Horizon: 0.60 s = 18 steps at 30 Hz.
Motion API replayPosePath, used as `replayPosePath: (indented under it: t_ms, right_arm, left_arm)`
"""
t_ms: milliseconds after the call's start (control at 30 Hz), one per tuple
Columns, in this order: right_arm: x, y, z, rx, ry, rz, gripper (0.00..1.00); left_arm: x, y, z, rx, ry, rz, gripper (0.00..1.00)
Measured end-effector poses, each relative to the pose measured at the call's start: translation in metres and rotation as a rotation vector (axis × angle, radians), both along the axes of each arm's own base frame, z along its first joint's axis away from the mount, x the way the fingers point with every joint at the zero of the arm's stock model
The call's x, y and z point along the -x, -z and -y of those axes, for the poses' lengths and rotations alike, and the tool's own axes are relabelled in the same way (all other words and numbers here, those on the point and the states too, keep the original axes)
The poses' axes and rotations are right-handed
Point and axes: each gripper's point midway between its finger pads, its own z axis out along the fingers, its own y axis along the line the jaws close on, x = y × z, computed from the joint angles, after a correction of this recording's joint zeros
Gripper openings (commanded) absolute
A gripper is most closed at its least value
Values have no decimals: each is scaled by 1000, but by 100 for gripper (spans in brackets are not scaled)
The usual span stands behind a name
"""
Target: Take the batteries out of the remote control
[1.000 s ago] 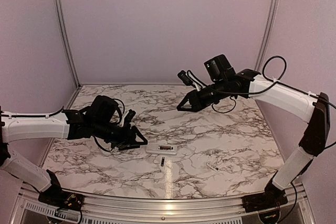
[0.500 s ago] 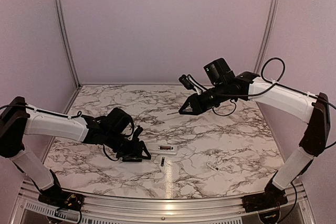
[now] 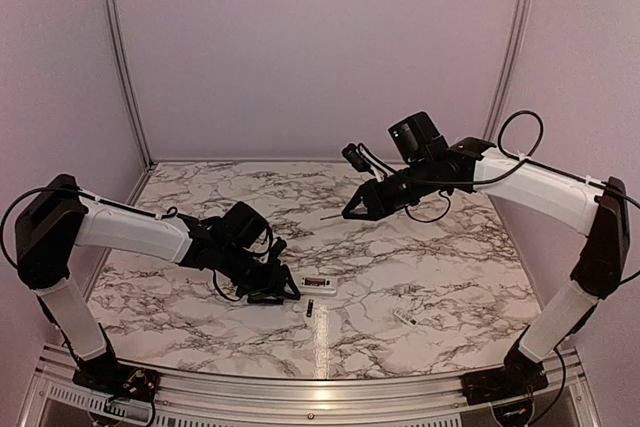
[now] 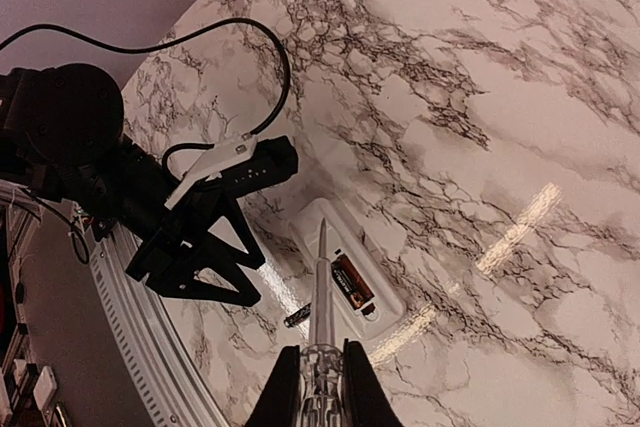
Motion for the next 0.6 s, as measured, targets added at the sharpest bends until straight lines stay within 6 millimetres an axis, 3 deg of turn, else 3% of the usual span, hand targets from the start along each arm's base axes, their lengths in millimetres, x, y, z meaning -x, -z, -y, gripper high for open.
replayPosePath:
  t_ms: [300, 600]
  right_arm:
    - [3, -10, 3, -10, 3, 14, 0]
    - [6, -5, 8, 17, 4, 0, 0]
  left_arm:
    - [-9, 13, 10, -21, 17, -3, 51]
    - [-20, 23, 9, -37, 30, 9, 48]
